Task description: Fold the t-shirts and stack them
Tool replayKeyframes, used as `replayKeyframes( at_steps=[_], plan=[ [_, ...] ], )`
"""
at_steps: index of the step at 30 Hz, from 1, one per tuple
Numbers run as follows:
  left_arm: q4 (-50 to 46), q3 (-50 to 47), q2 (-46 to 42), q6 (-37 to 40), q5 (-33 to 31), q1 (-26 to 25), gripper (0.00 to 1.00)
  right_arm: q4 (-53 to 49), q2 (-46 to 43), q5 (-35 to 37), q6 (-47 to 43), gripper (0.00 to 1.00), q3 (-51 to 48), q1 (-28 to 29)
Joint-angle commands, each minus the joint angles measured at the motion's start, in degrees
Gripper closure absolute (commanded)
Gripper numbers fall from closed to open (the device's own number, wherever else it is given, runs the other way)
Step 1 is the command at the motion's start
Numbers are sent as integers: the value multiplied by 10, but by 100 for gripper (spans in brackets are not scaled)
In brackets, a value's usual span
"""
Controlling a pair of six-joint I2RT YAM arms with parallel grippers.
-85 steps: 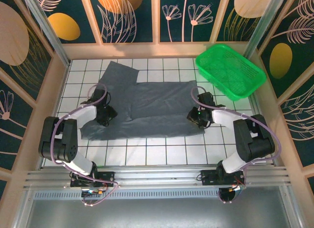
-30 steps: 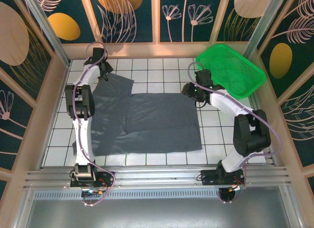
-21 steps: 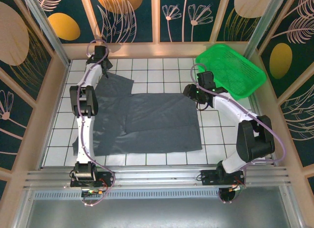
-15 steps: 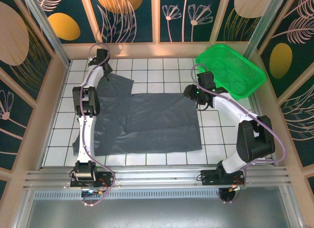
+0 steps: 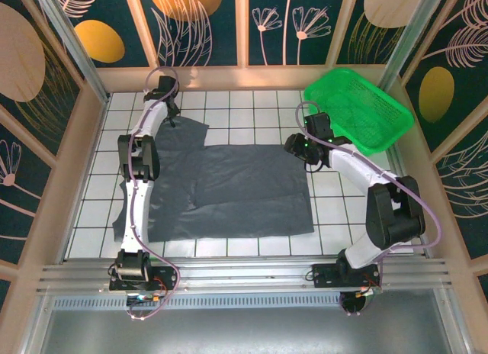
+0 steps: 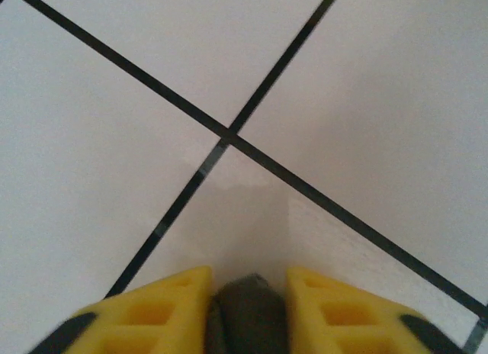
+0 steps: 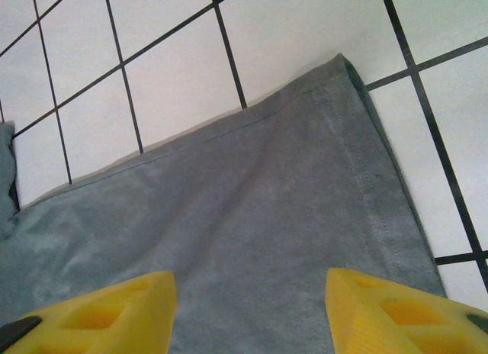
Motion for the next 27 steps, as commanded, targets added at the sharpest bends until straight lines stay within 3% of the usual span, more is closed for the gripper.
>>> replayKeyframes(
  at_steps=[1,2,10,18,27],
  plan=[
    [-109,-20,-2,4,28,-11,90,14,3,7,10,46,6,4],
    [-105,-31,-13,-1,27,-11,100,17,3,14,13,46,4,3],
    [-38,-121,-142,-23,25,-12,100,60,57,90,50,53,9,-33],
    [-6,-193,-215,3,35,-12,100,42,186,91,31,58,110,-40],
    [36,-301,-300,-7,72,-12,100,22,257,93,22,59,173,-34]
  ],
)
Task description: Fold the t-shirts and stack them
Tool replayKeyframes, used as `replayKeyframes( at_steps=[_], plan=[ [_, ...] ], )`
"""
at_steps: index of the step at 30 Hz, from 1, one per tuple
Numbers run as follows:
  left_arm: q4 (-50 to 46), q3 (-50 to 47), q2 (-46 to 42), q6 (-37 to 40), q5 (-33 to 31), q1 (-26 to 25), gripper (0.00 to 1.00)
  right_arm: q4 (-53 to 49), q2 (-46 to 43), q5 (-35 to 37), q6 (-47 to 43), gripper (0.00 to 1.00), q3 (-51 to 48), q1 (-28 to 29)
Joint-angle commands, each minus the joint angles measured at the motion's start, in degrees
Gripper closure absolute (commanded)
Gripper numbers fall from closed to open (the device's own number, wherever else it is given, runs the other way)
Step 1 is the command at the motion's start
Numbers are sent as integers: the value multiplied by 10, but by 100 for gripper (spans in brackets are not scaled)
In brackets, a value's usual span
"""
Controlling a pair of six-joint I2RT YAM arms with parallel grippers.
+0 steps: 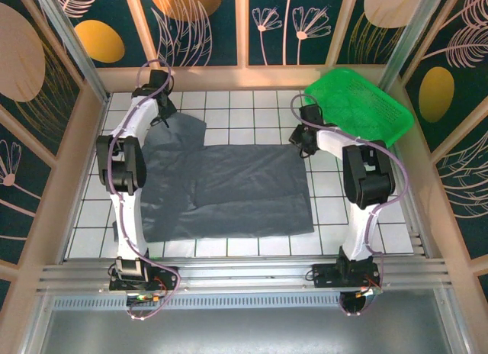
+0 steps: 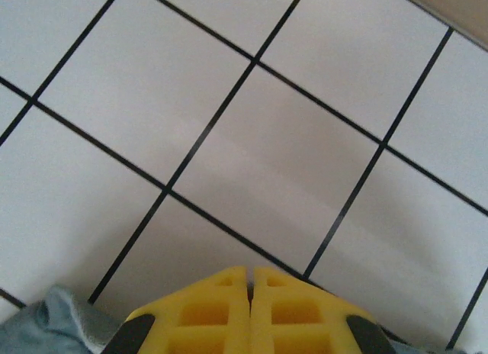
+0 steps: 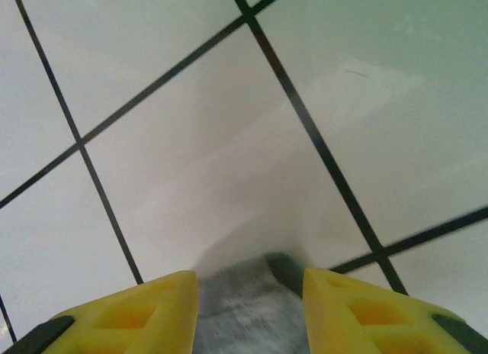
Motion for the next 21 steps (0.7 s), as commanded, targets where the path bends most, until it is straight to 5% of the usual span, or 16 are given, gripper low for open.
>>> replayKeyframes(
  at_steps=[1,9,17,21],
  plan=[
    [18,-27,-37,0,27,-2,100,-18,22,15,-11,59,27,4],
    [25,-73,-77,-2,41,-2,100,-47,69,24,-26,67,63,3],
    [23,-129,-142,-2,44,-2,100,-44,50,27,-32,100,51,10],
    [29,-193,-203,-5,42,-2,100,-27,-2,33,-42,100,20,21]
  ],
)
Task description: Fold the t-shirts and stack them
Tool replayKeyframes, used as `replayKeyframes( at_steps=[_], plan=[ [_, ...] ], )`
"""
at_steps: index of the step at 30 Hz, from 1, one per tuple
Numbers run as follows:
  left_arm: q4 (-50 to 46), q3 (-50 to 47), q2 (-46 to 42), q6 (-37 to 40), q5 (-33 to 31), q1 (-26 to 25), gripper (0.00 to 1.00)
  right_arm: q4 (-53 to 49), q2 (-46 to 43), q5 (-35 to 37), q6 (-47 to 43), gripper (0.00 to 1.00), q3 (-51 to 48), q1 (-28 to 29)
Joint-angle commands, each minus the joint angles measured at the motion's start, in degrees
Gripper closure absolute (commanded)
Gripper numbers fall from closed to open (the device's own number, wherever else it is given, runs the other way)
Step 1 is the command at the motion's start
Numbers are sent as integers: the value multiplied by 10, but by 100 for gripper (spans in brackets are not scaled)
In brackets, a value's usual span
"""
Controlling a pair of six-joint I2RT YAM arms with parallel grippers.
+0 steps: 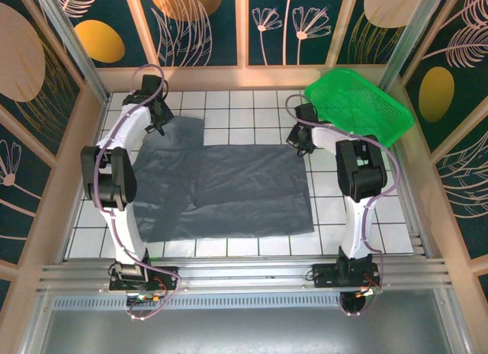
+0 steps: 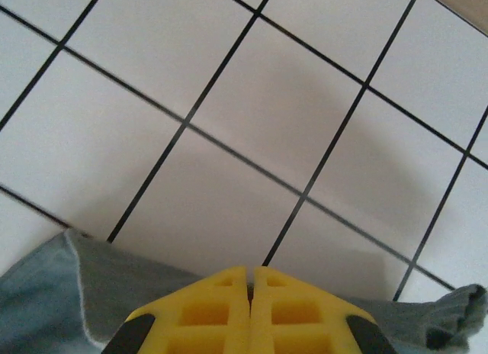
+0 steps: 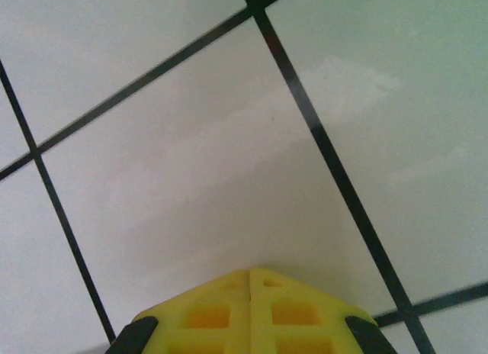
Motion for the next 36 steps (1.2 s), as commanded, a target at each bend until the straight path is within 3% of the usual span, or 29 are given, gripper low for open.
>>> replayKeyframes(
  at_steps=[1,12,22,28,36],
  plan=[
    [4,-52,-70,-6,0,-2,100,-3,-64,14,-12,100,-28,17],
    [-22,-278,-319,-59,-17,-2,100,-5,-226,23,-13,100,-168,41],
    [-146,-401,-539,-150,-98,-2,100,-59,-358,12,16,100,-310,52],
    [-194,-442,-609,-208,-121,-2,100,-81,-384,0,19,100,-336,52],
    [-219,-468,-636,-245,-128,-3,100,-125,-402,-6,26,100,-351,56]
  ],
)
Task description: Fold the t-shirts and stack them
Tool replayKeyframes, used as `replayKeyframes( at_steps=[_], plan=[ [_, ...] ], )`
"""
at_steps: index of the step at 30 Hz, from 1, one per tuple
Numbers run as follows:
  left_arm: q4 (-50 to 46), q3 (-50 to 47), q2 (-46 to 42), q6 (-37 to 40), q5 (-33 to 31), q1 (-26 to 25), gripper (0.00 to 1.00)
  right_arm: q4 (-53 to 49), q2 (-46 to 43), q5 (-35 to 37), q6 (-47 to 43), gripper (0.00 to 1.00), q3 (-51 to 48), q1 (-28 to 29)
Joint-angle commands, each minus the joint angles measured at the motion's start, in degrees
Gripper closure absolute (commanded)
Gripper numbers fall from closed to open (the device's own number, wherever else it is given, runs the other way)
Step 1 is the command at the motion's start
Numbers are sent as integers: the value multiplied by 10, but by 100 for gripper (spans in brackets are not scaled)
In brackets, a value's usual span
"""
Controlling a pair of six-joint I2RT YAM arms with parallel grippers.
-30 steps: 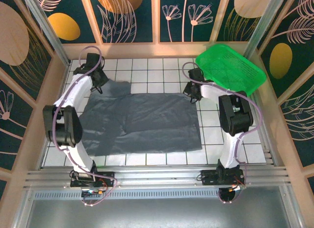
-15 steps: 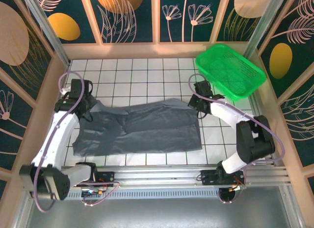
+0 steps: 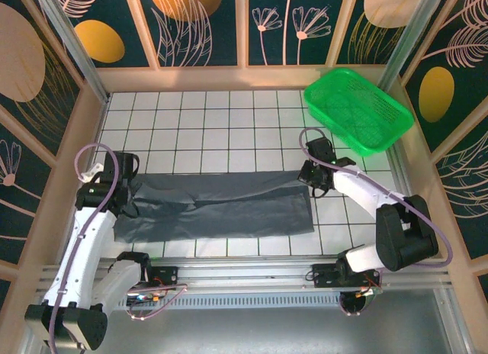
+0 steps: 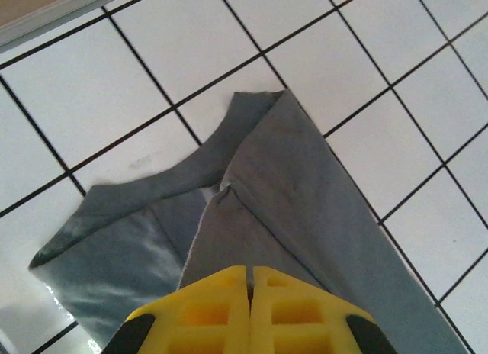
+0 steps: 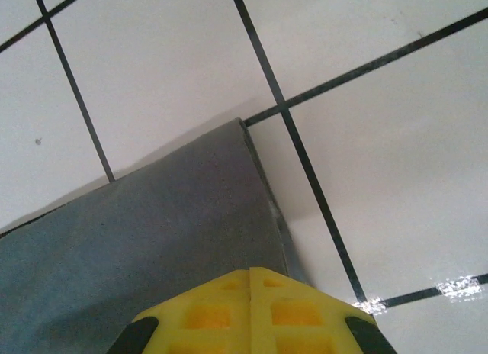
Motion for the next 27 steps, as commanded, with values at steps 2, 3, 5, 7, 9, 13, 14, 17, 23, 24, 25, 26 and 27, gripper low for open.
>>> replayKeyframes(
  at_steps=[2,3,5,7,9,13,14,17,23,24,25,26,27],
  plan=[
    [-38,-10,-15,-36,-28,-2,100,-45,-22,-5,13,100,-22,6],
    [-40,-11,-16,-37,-30,-2,100,-49,-24,-6,14,100,-24,6],
    [-41,-15,-14,-37,-32,-2,100,-58,-26,-14,15,100,-26,6],
    [-41,-18,-12,-39,-34,-2,100,-70,-27,-24,13,100,-26,8],
    [-42,-20,-10,-42,-36,-2,100,-79,-26,-25,8,100,-30,10],
    [-55,-30,-12,-59,-46,-2,100,-94,-23,-25,2,100,-41,9],
    [-57,-34,-14,-63,-47,-2,100,-95,-24,-25,2,100,-43,9],
    [-62,-51,-25,-83,-44,-2,100,-103,-31,-25,8,99,-43,10],
    [-82,-72,-62,-138,-47,-2,90,-121,-72,11,15,73,-21,10],
    [-79,-71,-65,-139,-46,-2,78,-119,-77,13,15,68,-17,10],
    [-75,-67,-65,-138,-45,-2,68,-118,-80,14,15,65,-13,10],
    [-69,-65,-64,-137,-43,-3,59,-115,-81,15,14,63,-9,11],
    [-61,-62,-60,-135,-40,-2,53,-111,-80,16,13,63,-4,12]
  ],
)
